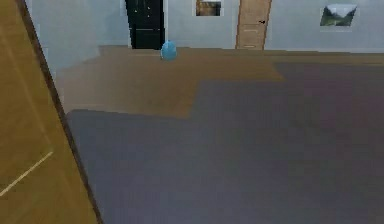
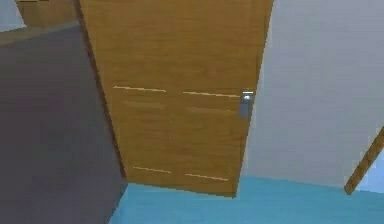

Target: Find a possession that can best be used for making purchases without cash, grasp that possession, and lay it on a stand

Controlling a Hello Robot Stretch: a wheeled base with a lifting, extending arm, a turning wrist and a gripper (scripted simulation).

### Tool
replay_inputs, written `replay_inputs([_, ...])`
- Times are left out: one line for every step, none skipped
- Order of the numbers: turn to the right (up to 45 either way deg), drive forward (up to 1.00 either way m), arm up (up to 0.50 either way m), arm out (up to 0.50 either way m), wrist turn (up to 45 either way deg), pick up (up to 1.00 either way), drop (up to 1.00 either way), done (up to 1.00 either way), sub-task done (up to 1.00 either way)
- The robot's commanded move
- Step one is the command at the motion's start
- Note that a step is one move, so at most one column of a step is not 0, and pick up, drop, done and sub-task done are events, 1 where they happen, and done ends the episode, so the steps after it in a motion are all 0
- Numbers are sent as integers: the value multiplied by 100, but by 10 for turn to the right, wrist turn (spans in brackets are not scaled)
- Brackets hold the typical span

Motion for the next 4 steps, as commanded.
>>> replay_inputs([0, 100, 0, 0, 0, 0, 0, 0, 0])
replay_inputs([-450, 0, 0, 0, 0, 0, 0, 0, 0])
replay_inputs([-60, 0, 0, 0, 0, 0, 0, 0, 0])
replay_inputs([0, 15, 0, 0, 0, 0, 0, 0, 0])
